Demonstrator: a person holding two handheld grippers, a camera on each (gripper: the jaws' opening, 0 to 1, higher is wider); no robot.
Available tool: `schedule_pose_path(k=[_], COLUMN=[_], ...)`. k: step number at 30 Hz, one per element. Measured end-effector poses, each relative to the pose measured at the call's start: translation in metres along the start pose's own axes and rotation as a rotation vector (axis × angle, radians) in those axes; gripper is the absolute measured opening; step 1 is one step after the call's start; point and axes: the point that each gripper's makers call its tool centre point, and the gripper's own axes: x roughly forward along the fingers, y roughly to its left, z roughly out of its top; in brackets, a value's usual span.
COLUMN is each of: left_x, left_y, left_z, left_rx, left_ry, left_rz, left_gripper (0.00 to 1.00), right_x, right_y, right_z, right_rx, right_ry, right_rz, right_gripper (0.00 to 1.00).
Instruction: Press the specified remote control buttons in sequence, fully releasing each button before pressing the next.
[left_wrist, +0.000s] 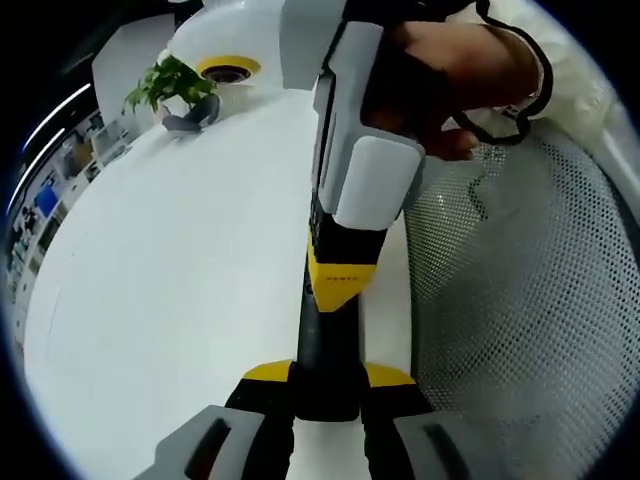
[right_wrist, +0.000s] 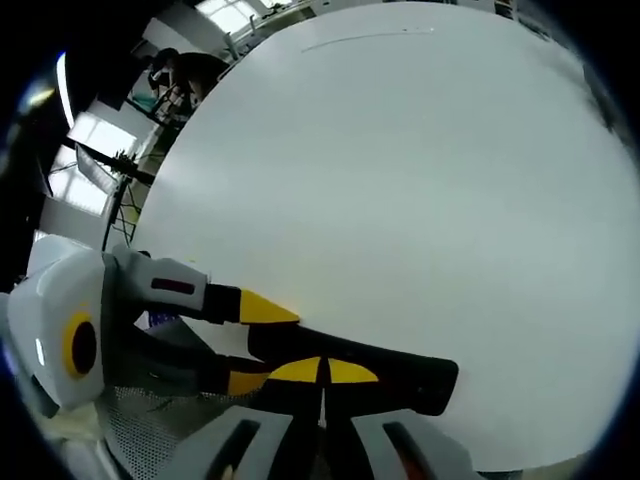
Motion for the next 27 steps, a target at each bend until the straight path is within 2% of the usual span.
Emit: schedule_pose_path(k=[14, 27], left_x=[0.001, 0.000], left_y=[0.000, 0.000], left_z=[0.000, 0.000], left_rx=[-0.004, -0.004], left_ry=[0.000, 0.001], left_rz=[0.006, 0.006], left_gripper=[0.24, 0.24], right_x=[-0.003, 0.001], right_y=[0.002, 0.014], right_z=[-0.001, 0.000], right_rx=[0.024, -0.029], right_ry=[-0.019, -0.018], right_rz=[0.010, 0.034], right_gripper=[0.00, 0.00])
